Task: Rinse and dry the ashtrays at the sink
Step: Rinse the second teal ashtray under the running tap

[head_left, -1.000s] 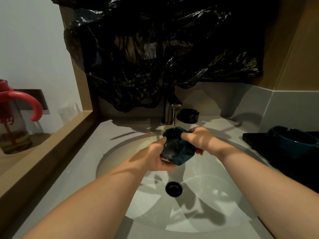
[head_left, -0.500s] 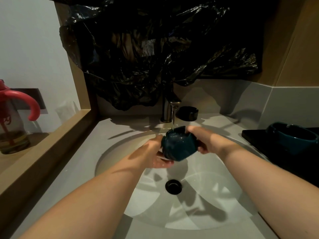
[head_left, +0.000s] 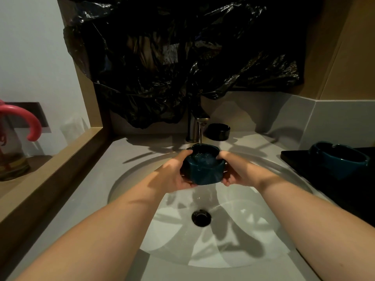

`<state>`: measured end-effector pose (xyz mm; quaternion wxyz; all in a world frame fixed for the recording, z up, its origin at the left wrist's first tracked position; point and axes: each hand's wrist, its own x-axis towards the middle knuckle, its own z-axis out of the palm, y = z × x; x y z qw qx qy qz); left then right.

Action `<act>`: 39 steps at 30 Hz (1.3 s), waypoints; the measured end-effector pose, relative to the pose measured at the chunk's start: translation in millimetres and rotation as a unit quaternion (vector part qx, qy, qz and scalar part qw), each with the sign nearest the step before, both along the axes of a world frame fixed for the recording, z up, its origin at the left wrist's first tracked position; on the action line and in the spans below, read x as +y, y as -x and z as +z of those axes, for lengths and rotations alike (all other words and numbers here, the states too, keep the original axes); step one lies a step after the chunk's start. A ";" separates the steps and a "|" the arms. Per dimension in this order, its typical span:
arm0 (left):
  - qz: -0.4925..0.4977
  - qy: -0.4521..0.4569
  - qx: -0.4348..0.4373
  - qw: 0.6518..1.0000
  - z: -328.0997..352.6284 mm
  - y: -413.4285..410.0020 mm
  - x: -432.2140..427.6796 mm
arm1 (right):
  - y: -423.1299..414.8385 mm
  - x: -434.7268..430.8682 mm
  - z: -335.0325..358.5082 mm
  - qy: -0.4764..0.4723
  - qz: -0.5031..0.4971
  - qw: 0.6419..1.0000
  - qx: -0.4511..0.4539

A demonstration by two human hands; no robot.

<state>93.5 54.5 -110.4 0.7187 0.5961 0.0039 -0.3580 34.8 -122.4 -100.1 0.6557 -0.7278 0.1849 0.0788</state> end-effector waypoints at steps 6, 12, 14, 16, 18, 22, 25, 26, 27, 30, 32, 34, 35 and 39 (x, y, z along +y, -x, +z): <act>0.032 0.026 0.017 0.999 0.7 0.4 0.9 | -1.3 4.8 8.6 0.096 -0.015 0.995 0.027; 0.145 -0.112 -0.124 0.975 0.1 -1.9 -2.9 | -0.1 16.2 21.1 0.240 -0.079 0.939 -0.235; 0.140 -0.165 -0.167 0.962 0.6 -0.7 -5.7 | 5.0 27.7 18.0 0.330 0.046 0.927 -0.172; 0.133 -0.190 -0.182 0.955 0.8 0.8 -8.3 | 4.6 37.5 8.4 0.487 0.141 0.855 -0.108; 0.119 -0.178 -0.174 0.961 0.9 3.2 -10.6 | 5.1 42.4 3.9 0.518 0.188 0.830 -0.089; 0.144 -0.164 -0.172 0.961 3.2 3.5 -9.4 | 10.3 43.3 12.9 0.487 0.283 0.823 -0.067; 0.162 -0.180 -0.192 0.951 3.3 0.0 -6.7 | 19.3 40.2 27.6 0.507 0.326 0.797 -0.035; 0.154 -0.182 -0.205 0.949 2.2 0.6 -7.2 | 21.1 40.4 30.3 0.527 0.331 0.782 -0.021; 0.143 -0.187 -0.222 0.946 0.4 1.3 -8.1 | 22.1 40.9 31.2 0.559 0.331 0.760 -0.005; 0.117 -0.214 -0.261 0.934 -0.7 3.6 -9.7 | 17.9 42.2 23.0 0.660 0.302 0.688 0.024; 0.111 -0.231 -0.263 0.930 1.5 3.9 -8.7 | 13.4 41.5 15.3 0.703 0.309 0.640 -0.001; 0.112 -0.241 -0.259 0.929 2.9 3.4 -7.0 | 10.5 41.2 13.1 0.725 0.315 0.612 -0.037; 0.116 -0.244 -0.261 0.927 2.5 2.5 -6.4 | 9.2 41.9 12.2 0.731 0.317 0.604 -0.033; 0.135 -0.240 -0.282 0.919 1.1 2.0 -6.3 | 11.5 49.6 8.3 0.694 0.329 0.640 0.025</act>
